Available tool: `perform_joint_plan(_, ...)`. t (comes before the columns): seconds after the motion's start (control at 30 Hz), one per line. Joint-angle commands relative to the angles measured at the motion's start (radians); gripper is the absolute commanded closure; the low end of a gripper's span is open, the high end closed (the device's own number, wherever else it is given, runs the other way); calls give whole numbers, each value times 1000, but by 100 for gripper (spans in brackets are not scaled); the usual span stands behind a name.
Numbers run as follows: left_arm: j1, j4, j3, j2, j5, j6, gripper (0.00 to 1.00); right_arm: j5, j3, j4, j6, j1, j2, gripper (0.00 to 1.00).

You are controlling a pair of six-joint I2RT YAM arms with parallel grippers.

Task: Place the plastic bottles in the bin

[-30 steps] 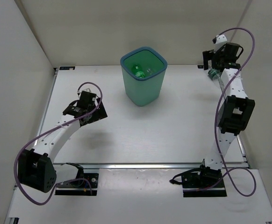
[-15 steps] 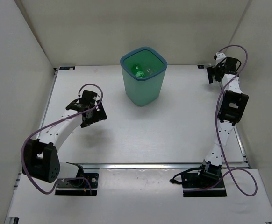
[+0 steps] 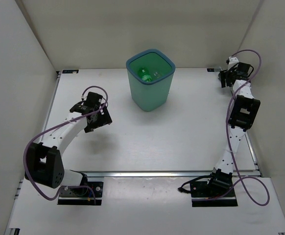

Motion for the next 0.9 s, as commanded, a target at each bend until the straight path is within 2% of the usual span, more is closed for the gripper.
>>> perform_joint_plan(0.0,5,-35,47,-47,-49,-12,2,10,24,61,18,3,3,32)
perform_joint_plan(0.13,17,-55,58,-81,-71,-12,1,-19,30,51,44,1,1,40)
perform_joint_plan(0.2,20,-71,76,-102,-85,-12,1,-48,39,30,64,6,-12,56)
perform_joint_plan(0.27,20,-78,76,-118,-97,-12,1,-121,52,3,111,14,-34,63)
perform_joint_plan(0.3,25,-84,79,-125,-94,-11,1,-191,70,2,128,5,-52,72)
perform_joint_plan(0.37,45,-87,75,-138,-105,-2,1,-308,78,-8,204,3,-86,84)
perform_joint_plan(0.43,45,-72,58,-161,-103,9,1,-478,64,-5,261,4,-129,86)
perform_joint_plan(0.53,40,-32,24,-208,-85,20,1,-633,44,16,338,17,-216,86)
perform_joint_plan(0.67,54,-15,-3,-263,-74,49,2,-766,56,66,470,35,-334,87)
perform_joint_plan(0.7,57,-10,-8,-268,-80,52,1,-810,38,121,560,41,-366,93)
perform_joint_plan(0.73,57,5,-20,-285,-79,57,2,-874,18,158,597,49,-408,93)
perform_joint_plan(0.8,63,31,-40,-305,-62,73,1,-960,-57,424,836,73,-465,91)
perform_joint_plan(0.83,68,51,-49,-302,-45,72,1,-1003,-109,508,980,90,-486,86)
perform_joint_plan(0.87,66,62,-52,-302,-19,87,1,-1007,-140,641,1048,122,-495,88)
